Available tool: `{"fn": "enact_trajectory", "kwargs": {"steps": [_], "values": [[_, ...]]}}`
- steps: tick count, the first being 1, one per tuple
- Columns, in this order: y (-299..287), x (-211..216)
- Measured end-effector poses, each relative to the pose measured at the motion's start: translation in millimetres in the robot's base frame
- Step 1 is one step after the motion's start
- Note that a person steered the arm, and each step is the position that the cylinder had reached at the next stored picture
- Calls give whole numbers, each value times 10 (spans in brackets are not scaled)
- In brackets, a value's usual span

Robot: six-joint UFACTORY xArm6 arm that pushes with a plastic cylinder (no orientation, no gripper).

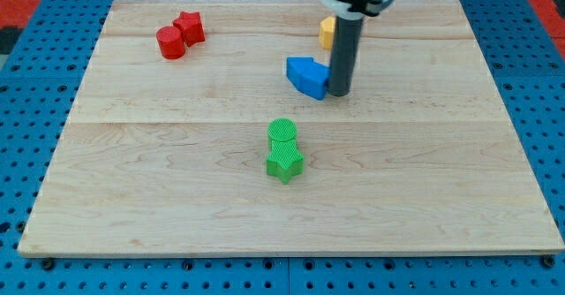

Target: Place your arm in between the blue blocks

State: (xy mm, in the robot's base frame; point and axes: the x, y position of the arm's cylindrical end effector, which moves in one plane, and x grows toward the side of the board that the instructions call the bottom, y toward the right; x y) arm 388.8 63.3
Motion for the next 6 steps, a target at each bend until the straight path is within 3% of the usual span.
{"fn": "enact_trajectory", "kwargs": {"steps": [1, 3, 5, 6], "values": [[189, -151], [-338, -392], [-424, -124], [-458, -470]]}}
